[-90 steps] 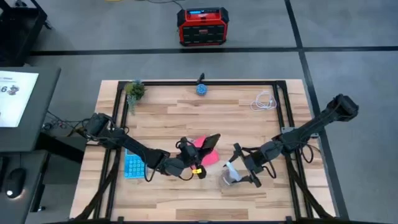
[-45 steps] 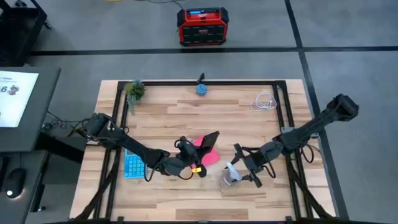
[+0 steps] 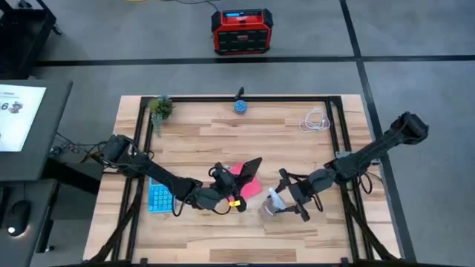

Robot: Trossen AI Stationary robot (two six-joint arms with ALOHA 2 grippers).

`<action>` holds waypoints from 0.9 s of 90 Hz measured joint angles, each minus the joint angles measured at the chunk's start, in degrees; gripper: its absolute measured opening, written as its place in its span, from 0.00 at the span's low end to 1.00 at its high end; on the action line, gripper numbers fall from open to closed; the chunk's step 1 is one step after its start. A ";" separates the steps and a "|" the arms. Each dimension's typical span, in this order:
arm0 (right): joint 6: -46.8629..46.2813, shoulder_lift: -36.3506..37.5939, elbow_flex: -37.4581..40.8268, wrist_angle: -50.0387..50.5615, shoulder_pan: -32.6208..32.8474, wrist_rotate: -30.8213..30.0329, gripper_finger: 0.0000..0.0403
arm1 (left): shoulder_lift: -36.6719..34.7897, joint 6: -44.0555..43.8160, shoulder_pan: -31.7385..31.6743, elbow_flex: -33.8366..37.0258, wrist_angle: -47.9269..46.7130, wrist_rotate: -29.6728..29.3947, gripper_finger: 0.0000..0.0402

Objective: Apply microfiber cloth
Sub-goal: Spray the black cellphone with the transparent spray bottle

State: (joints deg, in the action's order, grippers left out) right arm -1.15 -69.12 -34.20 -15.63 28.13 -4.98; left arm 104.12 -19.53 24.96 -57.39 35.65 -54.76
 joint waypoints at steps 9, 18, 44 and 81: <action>-0.75 1.96 0.03 4.08 0.21 -1.31 0.69 | 0.02 -0.13 0.46 0.00 -0.84 0.07 0.03; -0.99 4.99 0.09 8.75 1.01 -4.83 0.70 | 0.02 -2.05 0.87 0.00 -3.75 0.08 0.03; -5.41 15.51 0.18 23.76 4.06 -13.37 0.70 | 0.02 -22.33 1.39 0.00 -28.65 0.81 0.03; -10.74 27.44 0.16 42.78 5.23 -23.24 0.70 | 0.02 -26.01 1.39 0.00 -31.66 2.61 0.03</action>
State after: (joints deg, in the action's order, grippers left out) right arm -11.89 -41.68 -34.04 27.15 33.37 -28.22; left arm 104.14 -45.54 26.35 -57.39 3.99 -52.16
